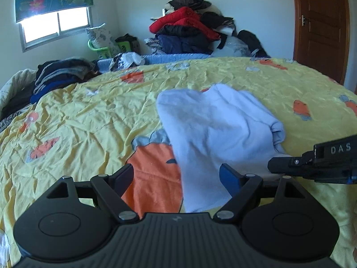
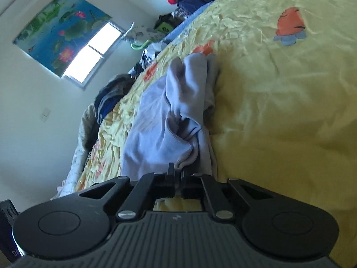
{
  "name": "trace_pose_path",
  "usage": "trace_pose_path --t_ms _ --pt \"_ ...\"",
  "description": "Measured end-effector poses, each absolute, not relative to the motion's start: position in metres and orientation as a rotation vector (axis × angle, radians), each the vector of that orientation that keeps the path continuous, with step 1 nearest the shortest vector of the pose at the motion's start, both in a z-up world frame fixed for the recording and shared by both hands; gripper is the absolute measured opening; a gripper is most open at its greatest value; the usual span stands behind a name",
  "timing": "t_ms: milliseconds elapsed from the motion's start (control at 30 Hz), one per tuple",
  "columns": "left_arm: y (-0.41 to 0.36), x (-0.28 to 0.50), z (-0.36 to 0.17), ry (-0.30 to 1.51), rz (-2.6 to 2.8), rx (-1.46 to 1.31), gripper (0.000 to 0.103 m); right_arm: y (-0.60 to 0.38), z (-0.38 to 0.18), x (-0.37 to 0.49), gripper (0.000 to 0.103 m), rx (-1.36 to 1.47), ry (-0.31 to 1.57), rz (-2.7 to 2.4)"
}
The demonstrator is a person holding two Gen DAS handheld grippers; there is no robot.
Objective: Fold small clothes
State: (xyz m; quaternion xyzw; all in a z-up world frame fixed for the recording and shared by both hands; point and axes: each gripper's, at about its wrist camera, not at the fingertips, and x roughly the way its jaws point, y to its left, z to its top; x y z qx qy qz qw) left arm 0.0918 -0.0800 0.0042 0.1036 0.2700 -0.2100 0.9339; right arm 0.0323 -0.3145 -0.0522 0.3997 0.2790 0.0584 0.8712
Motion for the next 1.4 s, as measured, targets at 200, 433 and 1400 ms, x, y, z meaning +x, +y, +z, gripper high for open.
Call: trace_pose_path --t_ms 200,433,1400 --pt "-0.095 0.091 -0.002 0.561 -0.469 0.27 0.085 -0.31 -0.042 0.015 0.014 0.698 0.592 0.076" --pt "-0.097 0.094 -0.016 0.623 -0.45 0.251 0.085 -0.28 0.0 0.006 0.028 0.364 0.49 0.018" --pt "-0.051 0.065 -0.029 0.717 -0.272 0.081 0.092 -0.212 -0.008 -0.015 0.101 0.107 0.635 -0.094"
